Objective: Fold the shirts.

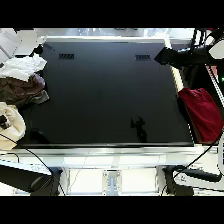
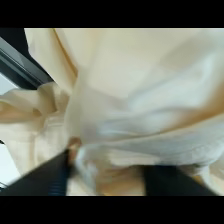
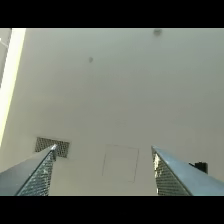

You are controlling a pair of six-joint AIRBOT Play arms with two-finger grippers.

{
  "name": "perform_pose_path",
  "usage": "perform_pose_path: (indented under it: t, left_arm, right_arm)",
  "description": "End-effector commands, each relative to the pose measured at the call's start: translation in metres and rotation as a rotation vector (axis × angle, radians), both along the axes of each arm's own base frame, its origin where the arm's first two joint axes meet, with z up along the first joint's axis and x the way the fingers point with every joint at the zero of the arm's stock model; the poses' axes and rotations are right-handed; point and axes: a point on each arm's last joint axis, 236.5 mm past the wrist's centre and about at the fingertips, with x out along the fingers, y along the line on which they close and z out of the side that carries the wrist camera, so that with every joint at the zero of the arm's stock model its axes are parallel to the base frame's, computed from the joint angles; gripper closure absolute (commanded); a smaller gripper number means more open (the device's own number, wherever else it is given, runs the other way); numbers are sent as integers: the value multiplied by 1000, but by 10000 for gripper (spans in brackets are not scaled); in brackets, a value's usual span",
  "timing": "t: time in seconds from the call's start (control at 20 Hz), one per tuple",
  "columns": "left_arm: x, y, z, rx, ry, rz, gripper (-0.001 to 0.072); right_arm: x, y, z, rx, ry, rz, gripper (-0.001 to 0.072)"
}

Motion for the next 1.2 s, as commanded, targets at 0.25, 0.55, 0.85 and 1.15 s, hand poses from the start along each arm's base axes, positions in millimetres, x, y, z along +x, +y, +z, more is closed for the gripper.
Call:
perform_pose_path:
  t: [0.25, 0.55, 0.85, 1.15]
  left_arm:
    - [29, -49, -3, -185, -96, -89, 695]
    - [189, -223, 122, -477, -780, -329, 696]
    - [238, -484, 289, -791, -1318, -681, 697]
    - [214, -595, 323, -868, -1408, -834, 697]
  right_arm:
    - [0, 3, 2, 15, -3, 2, 41]
    - [10, -2, 10, 13, -53, -22, 41]
    - [13, -21, 4, -79, -61, -51, 41]
    - [9, -40, -8, -181, -29, -65, 41]
